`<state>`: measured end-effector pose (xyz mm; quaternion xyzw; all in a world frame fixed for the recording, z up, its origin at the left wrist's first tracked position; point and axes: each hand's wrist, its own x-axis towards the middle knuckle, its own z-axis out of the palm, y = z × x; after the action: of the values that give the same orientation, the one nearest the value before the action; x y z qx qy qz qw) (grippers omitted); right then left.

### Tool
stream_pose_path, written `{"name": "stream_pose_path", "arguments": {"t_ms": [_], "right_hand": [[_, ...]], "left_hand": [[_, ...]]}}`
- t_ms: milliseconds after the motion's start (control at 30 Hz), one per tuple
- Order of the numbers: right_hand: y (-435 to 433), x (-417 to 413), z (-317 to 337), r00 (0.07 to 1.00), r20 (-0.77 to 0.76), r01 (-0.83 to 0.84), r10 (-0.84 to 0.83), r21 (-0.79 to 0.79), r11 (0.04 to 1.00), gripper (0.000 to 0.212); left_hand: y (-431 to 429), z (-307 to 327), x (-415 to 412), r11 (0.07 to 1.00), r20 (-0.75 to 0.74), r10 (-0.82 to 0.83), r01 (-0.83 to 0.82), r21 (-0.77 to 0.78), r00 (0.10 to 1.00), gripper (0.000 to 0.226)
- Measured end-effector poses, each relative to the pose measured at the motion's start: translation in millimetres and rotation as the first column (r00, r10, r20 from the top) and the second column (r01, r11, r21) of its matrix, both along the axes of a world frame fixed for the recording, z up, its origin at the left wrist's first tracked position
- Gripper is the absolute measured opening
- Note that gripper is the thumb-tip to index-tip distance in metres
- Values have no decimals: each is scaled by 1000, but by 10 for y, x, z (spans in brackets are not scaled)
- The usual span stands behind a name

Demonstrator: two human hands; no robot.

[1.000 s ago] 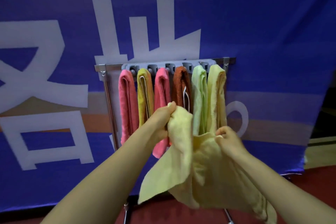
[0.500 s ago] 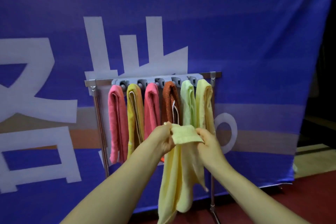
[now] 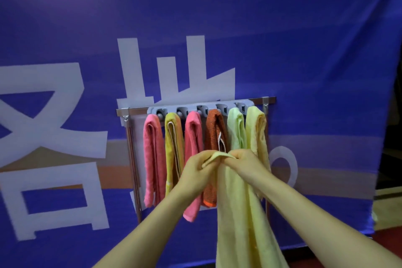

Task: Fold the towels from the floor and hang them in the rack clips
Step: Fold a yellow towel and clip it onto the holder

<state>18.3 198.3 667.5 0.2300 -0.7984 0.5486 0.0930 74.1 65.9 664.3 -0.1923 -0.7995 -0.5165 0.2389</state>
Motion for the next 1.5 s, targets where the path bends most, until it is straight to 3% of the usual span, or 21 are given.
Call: {"name": "stream_pose_path", "arguments": {"t_ms": [67, 133, 233, 400, 467, 600, 767, 900, 1033, 1133, 1267, 1333, 1400, 1500], "right_hand": [[50, 55, 21, 998, 8, -68, 68, -18, 998, 48], [178, 123, 19, 981, 78, -173, 177, -49, 984, 38], [436, 178, -68, 935, 203, -285, 291, -58, 957, 20], [755, 135, -244, 959, 230, -159, 167, -56, 986, 24], [859, 99, -257, 968, 211, -128, 139, -62, 990, 14], [942, 38, -227, 982, 160, -108, 100, 40, 993, 18], [928, -28, -209, 991, 60, -130, 121, 175, 976, 13], [906, -92, -264, 992, 51, -123, 112, 327, 937, 13], [936, -114, -304, 1000, -1, 11, -12, 430, 903, 25], [973, -87, -267, 992, -66, 121, -104, 390, 913, 34], [1000, -119, -156, 994, 70, 63, -80, 223, 973, 32], [986, -137, -119, 983, 163, 48, -85, 221, 974, 33], [906, -125, -59, 957, 252, 87, -143, 221, 971, 36], [639, -70, 36, 871, 451, 169, -196, 100, 981, 22]], "left_hand": [[-56, 72, 18, 1000, 16, 28, -28, -14, 999, 23], [-98, 139, 44, 1000, 76, 19, -18, -10, 997, 28], [-136, 209, 20, 999, 48, 48, -49, 20, 998, 39], [-223, 248, -105, 936, 10, 252, -247, 251, 968, 37], [-303, 255, -135, 899, 18, 331, -321, 297, 943, 31], [-554, 238, -117, 829, 49, 443, -430, 357, 895, 28], [-752, 239, -67, 794, 79, 499, -492, 357, 863, 18], [-845, 278, -42, 795, 31, 545, -528, 298, 838, 26], [-945, 323, -43, 795, -4, 573, -554, 247, 820, 28], [-1057, 327, -37, 772, -28, 618, -600, 210, 786, 29], [-1181, 268, -30, 712, 8, 693, -686, 151, 721, 26], [-1173, 220, -34, 686, 49, 717, -717, 120, 695, 26], [-1110, 175, -59, 666, 121, 729, -739, 98, 673, 25], [-942, 79, -183, 676, 289, 691, -734, 68, 663, 19]]}}
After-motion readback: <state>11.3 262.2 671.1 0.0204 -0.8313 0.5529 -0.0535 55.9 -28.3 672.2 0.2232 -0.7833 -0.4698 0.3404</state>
